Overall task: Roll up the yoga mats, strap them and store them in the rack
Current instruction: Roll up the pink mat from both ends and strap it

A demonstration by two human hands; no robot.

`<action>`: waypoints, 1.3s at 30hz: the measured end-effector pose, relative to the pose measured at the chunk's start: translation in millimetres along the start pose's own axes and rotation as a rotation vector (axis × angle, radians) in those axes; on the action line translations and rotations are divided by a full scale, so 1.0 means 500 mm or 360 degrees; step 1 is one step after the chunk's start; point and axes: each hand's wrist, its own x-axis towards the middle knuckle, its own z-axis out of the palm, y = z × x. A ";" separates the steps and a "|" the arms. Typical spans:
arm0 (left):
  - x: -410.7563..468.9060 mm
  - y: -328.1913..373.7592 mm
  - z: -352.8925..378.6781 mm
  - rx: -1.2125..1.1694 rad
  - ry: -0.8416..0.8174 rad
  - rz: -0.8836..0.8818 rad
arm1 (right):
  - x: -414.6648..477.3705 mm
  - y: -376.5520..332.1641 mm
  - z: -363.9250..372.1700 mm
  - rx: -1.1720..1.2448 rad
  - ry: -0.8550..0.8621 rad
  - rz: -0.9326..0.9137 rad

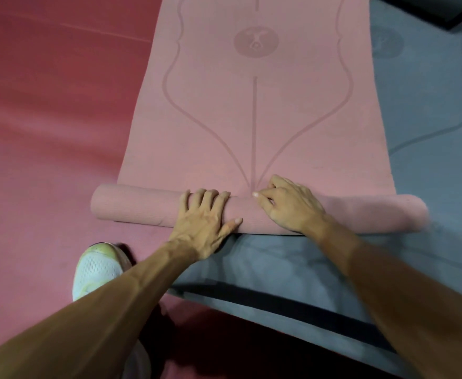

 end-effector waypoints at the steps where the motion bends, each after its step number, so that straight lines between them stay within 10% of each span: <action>1: 0.007 -0.002 0.000 0.0003 -0.0006 -0.0003 | 0.004 -0.001 -0.002 -0.0023 0.0001 0.0010; 16: 0.124 -0.033 -0.038 -0.0103 -0.0206 0.0022 | -0.043 0.010 0.056 -0.0348 0.0686 -0.0064; 23: 0.166 -0.046 -0.056 -0.0479 -0.0340 -0.0065 | -0.029 0.012 0.071 -0.0466 0.0507 -0.0009; 39: 0.108 -0.022 -0.070 0.0015 -0.0014 -0.0074 | 0.107 0.040 -0.064 -0.0264 -0.0225 0.0094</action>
